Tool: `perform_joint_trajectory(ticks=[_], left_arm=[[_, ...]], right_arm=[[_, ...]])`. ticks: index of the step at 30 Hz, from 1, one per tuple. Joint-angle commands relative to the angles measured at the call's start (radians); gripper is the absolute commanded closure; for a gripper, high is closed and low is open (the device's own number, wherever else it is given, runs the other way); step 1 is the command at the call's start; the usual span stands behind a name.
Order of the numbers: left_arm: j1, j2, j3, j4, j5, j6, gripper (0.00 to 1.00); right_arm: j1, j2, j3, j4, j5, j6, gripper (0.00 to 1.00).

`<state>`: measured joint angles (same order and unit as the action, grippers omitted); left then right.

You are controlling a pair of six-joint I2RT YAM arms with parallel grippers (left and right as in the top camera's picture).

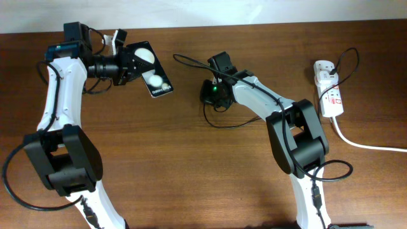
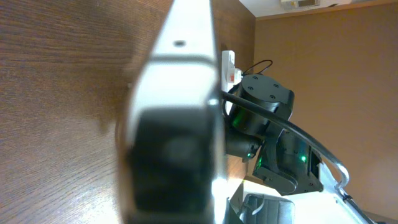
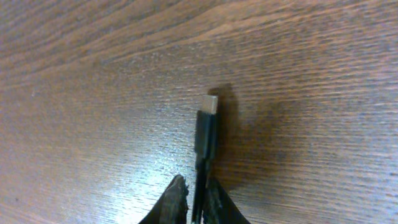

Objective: Plug charger to phone and switch on socket
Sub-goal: 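Lower the right gripper and close it on the cable behind the plug, then raise the plug upright with the right gripper under the phone held by left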

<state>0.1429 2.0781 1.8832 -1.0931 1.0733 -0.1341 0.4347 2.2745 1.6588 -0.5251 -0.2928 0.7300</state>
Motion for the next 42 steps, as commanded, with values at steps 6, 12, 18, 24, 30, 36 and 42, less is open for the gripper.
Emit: perform_joint_trajectory(ticks=[6,12,18,24,30,36,42], left_arm=[[0.001,-0.029,0.009,-0.005,0.030,0.020,1.00],[0.001,-0.029,0.009,-0.019,0.030,0.020,1.00],[0.000,-0.029,0.009,-0.031,0.030,0.021,1.00],[-0.016,-0.029,0.009,-0.056,0.030,0.061,1.00],[-0.019,-0.029,0.009,-0.057,0.030,0.061,1.00],[-0.023,-0.029,0.009,-0.083,0.031,0.114,1.00],[-0.041,-0.029,0.009,-0.098,0.031,0.151,1.00]], right_arm=[[-0.008,0.019,0.005,-0.020,-0.013,-0.053,0.96],[-0.051,-0.069,0.005,-0.036,-0.102,-0.177,0.96],[-0.089,-0.144,0.005,-0.076,-0.154,-0.230,0.96],[-0.105,-0.161,0.005,-0.108,-0.202,-0.283,0.96],[-0.129,-0.235,0.005,-0.159,-0.222,-0.350,0.96],[-0.184,-0.341,0.003,-0.229,-0.287,-0.417,0.96],[-0.215,-0.456,-0.030,-0.283,-0.303,-0.464,0.96]])
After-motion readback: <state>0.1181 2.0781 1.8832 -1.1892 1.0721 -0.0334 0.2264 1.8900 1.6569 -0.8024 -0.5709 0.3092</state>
